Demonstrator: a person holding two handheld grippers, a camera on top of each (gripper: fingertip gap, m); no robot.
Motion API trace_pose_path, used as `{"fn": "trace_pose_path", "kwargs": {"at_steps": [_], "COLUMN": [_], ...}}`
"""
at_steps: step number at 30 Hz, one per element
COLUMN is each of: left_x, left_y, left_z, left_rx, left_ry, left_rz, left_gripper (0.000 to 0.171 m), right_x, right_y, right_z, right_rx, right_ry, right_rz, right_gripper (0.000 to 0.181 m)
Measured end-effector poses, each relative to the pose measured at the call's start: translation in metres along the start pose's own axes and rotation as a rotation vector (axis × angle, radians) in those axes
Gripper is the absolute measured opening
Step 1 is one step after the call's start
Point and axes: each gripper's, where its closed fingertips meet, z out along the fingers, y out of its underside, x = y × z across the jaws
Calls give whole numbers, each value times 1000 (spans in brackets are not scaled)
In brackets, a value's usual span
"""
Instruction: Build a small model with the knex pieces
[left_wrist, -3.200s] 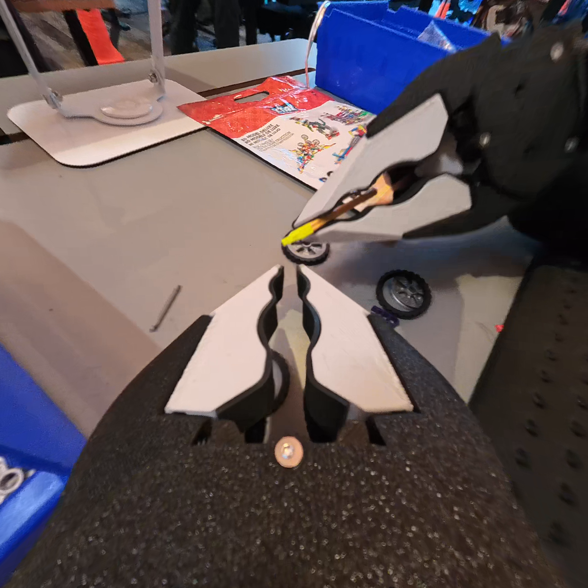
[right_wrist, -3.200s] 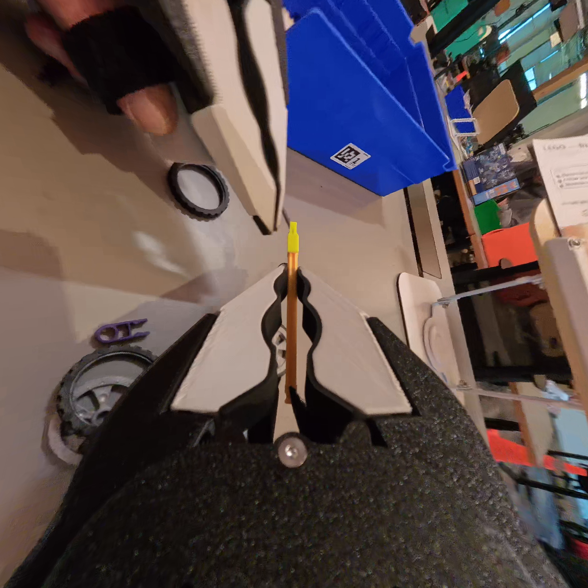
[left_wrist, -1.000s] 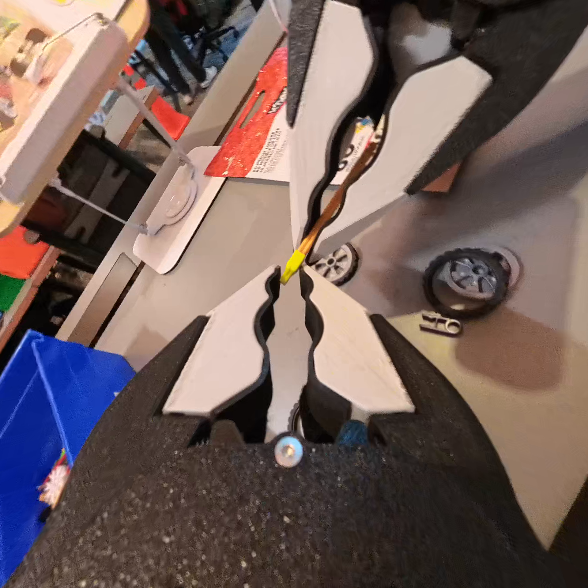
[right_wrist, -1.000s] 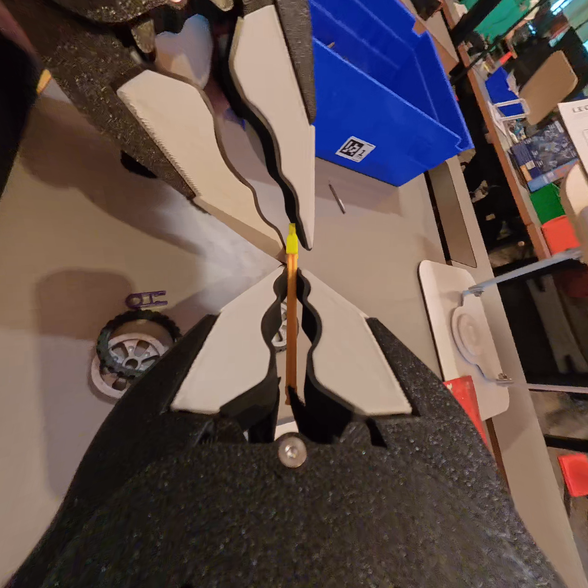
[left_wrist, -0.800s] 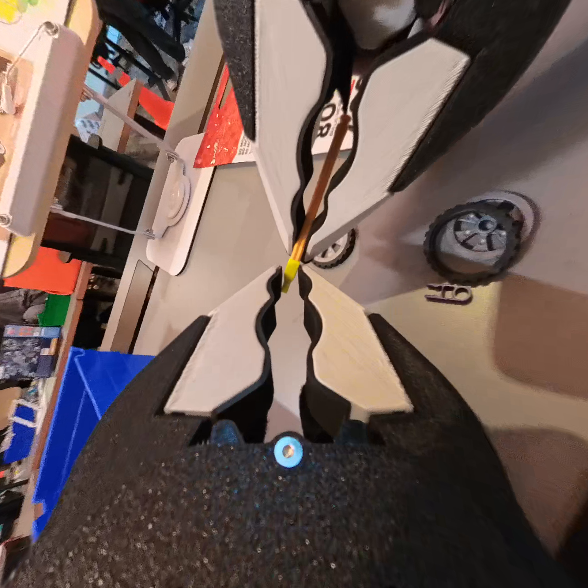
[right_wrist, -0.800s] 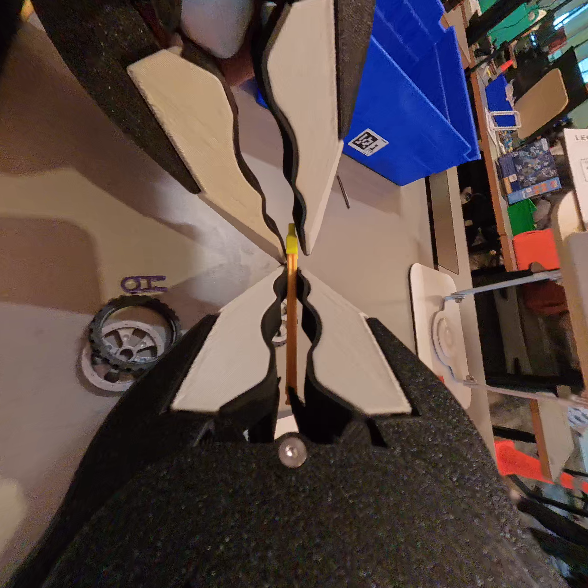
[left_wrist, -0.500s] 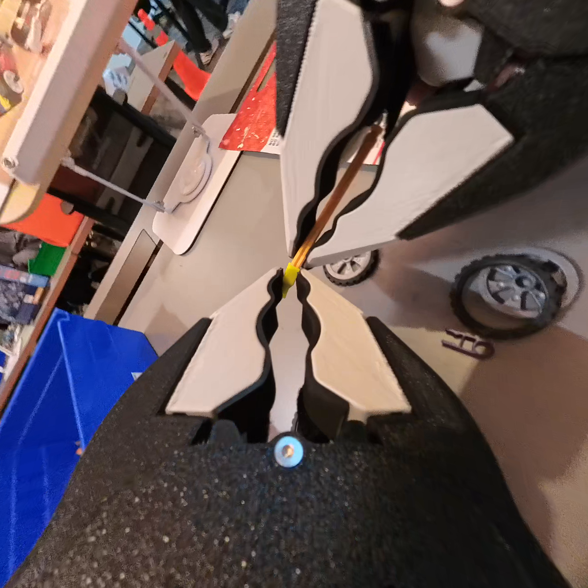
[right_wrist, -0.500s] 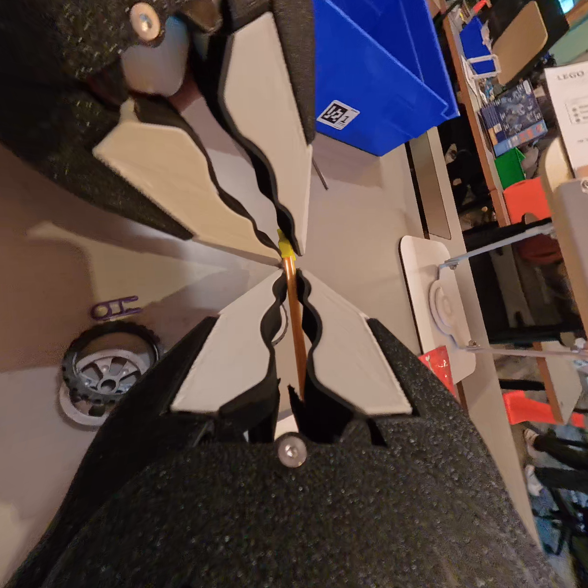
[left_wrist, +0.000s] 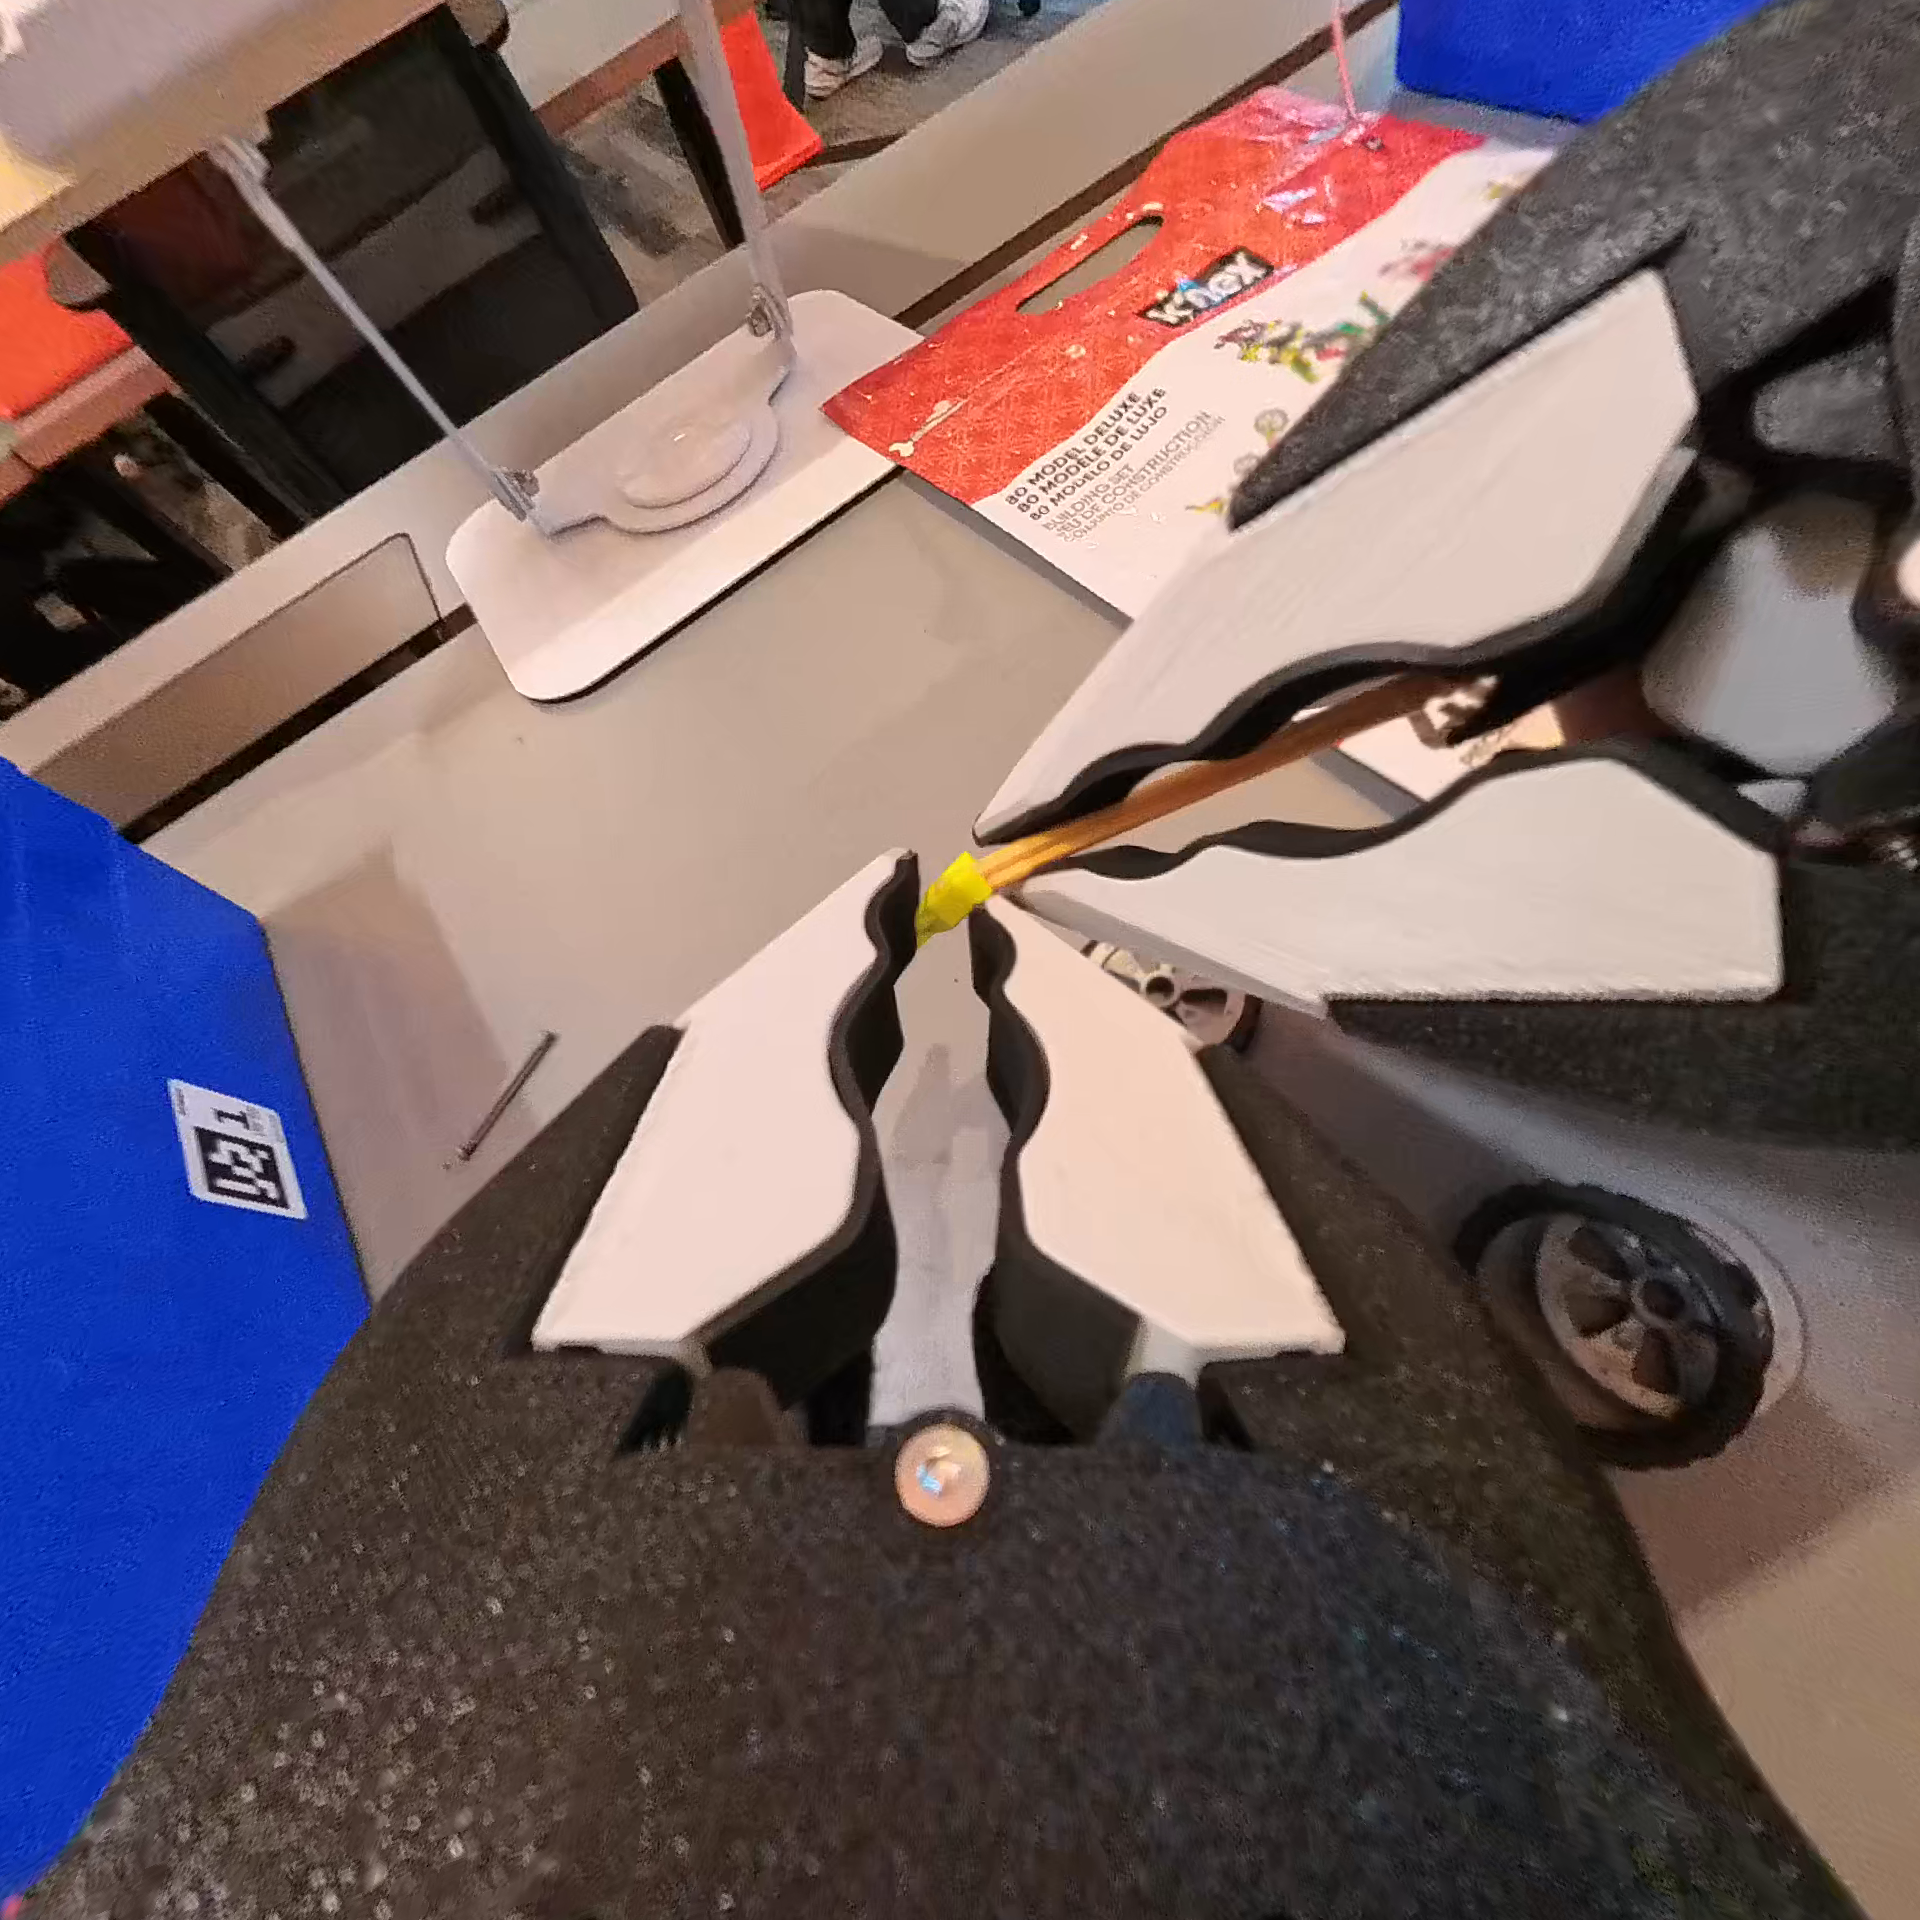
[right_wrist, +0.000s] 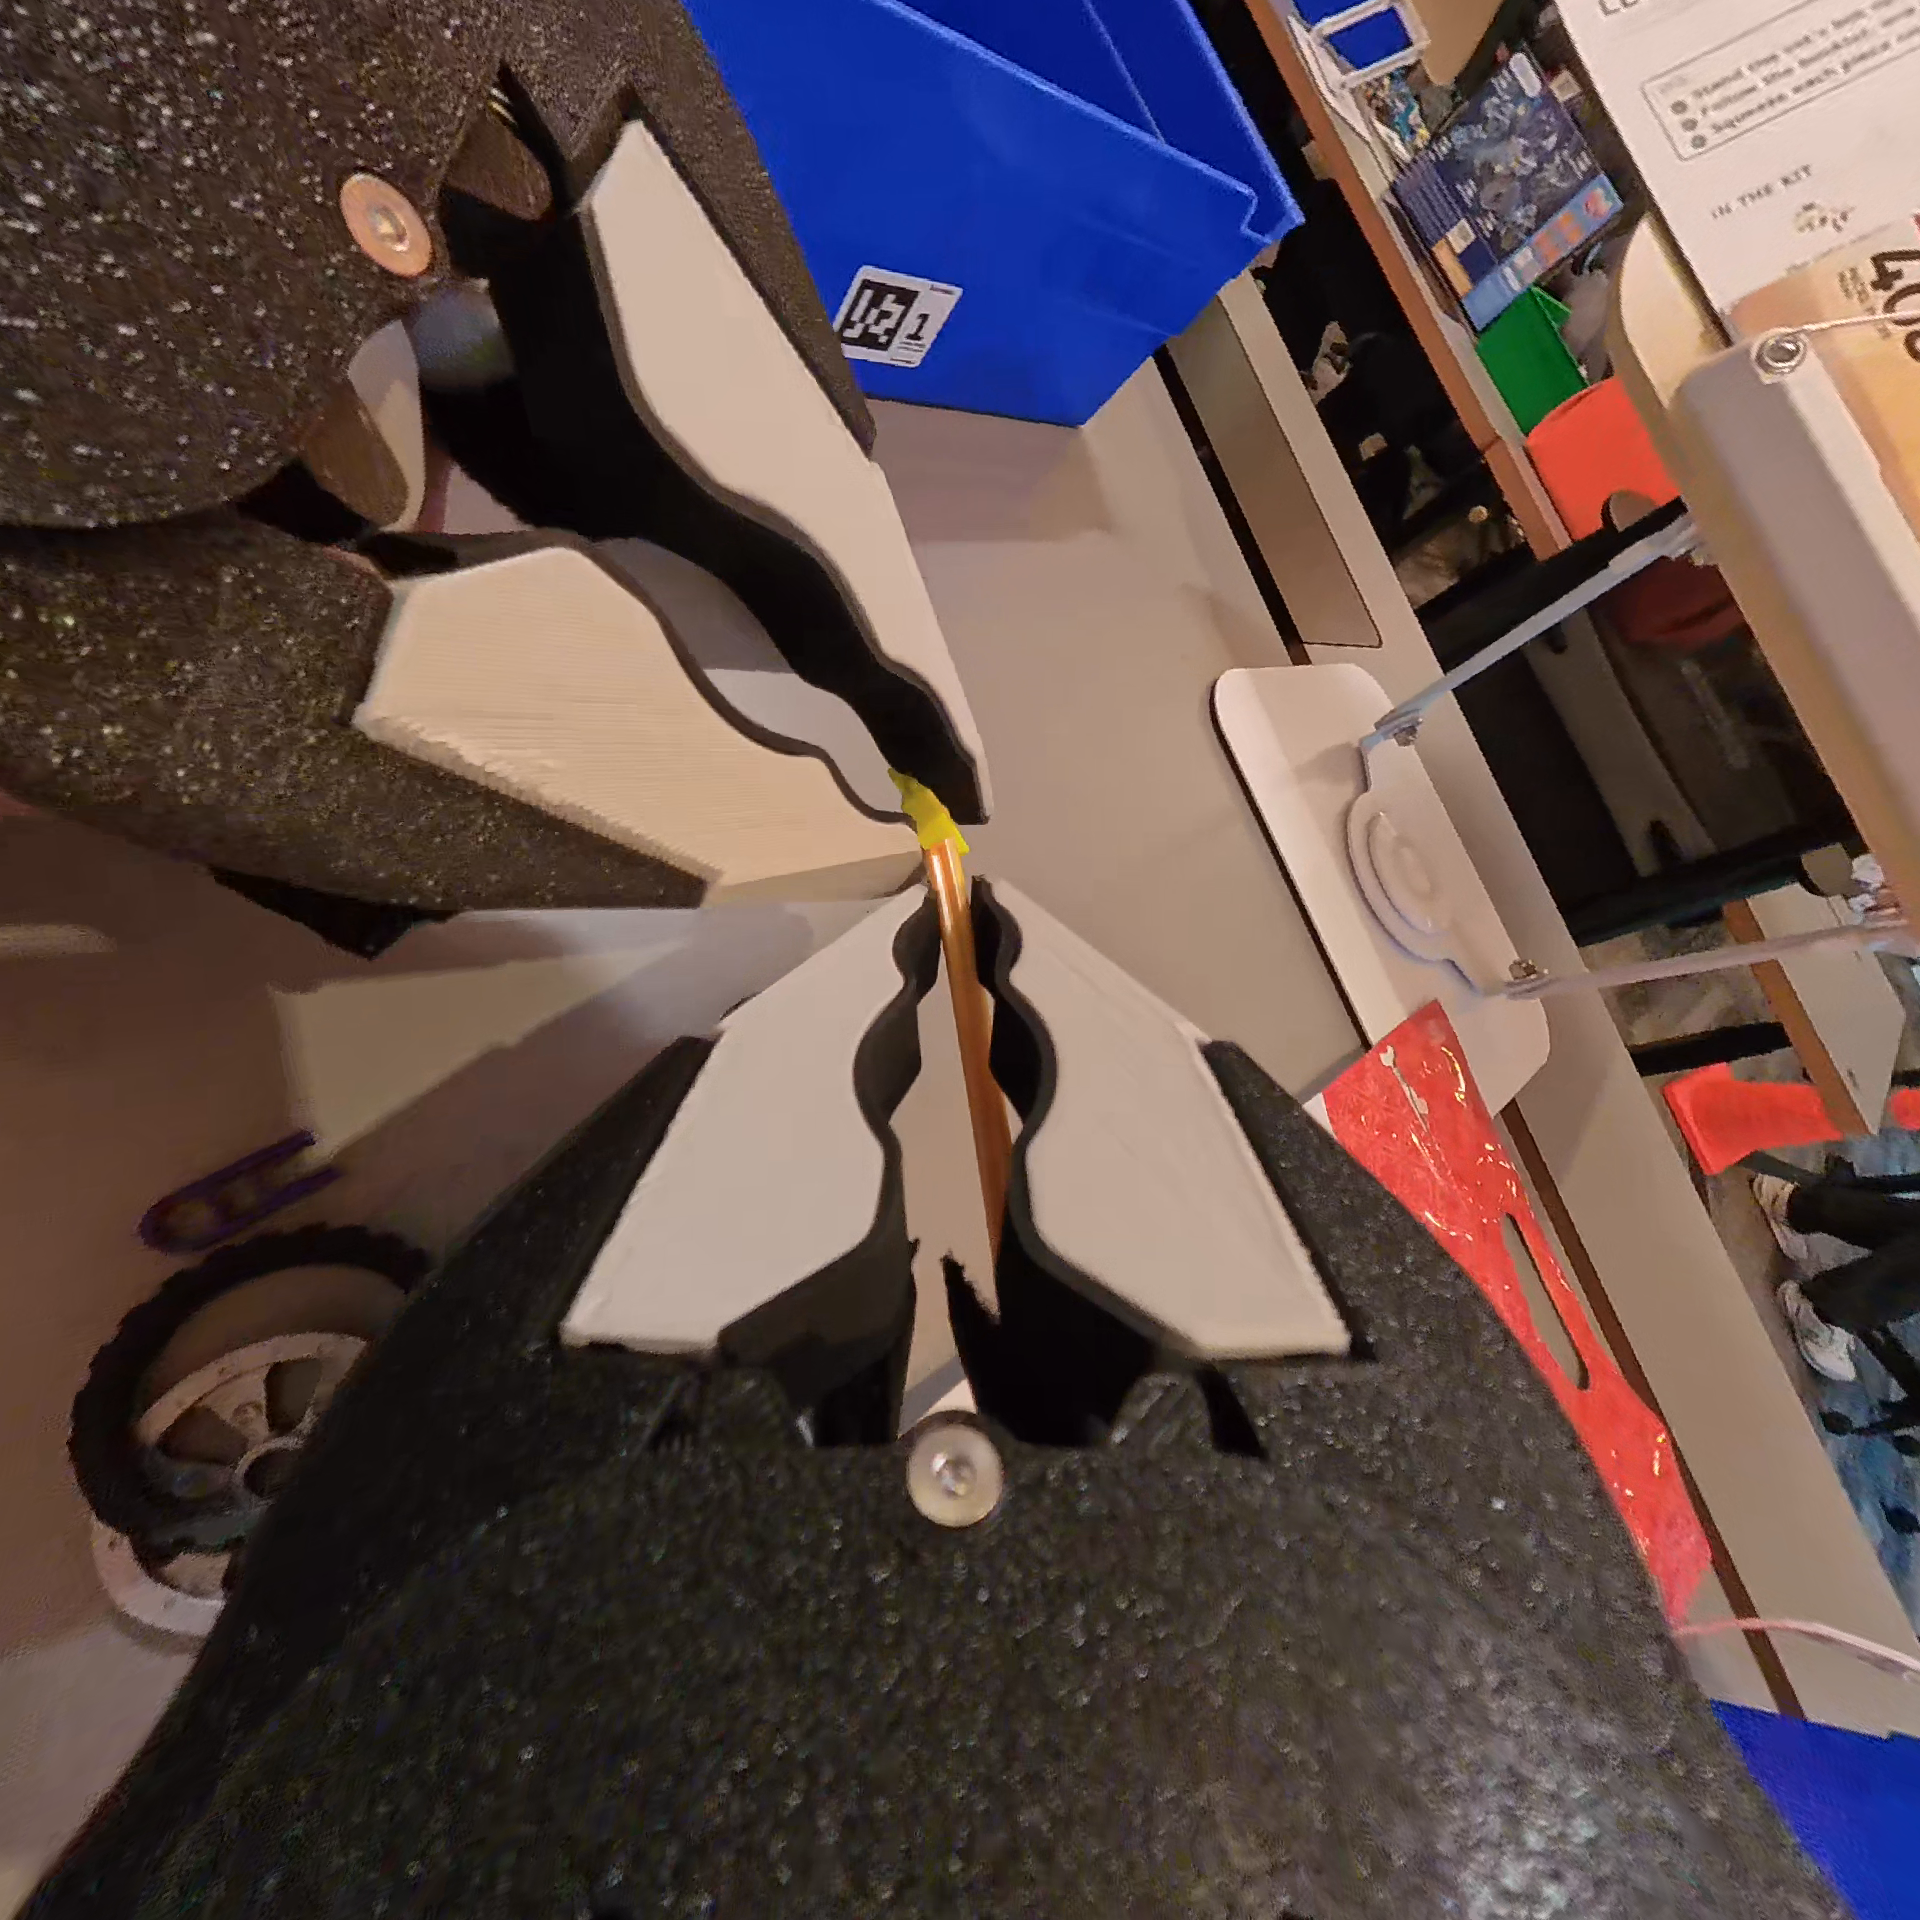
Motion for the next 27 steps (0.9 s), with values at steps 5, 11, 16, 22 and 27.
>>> {"fn": "trace_pose_path", "kwargs": {"at_steps": [5,11,16,22,27], "left_x": [-2,-2,0,6,7], "left_y": [-7,-11,-15,-17,-7], "left_z": [2,0,-4,-8,-6], "left_rx": [41,68,108,136,92], "left_ry": [19,47,91,183,174], "left_rz": [-120,-129,-108,-145,-95], "left_gripper": [1,2,3,3,3], "right_x": [10,13,15,15,8], "right_y": [-4,-4,-6,-5,-1], "right_z": [0,-4,-9,-14,-10], "right_rx": [16,48,83,114,72], "right_ry": [70,51,-7,-65,-57], "right_rz": [9,-25,-3,12,-54], "right_gripper": [2,2,3,4,4]}}
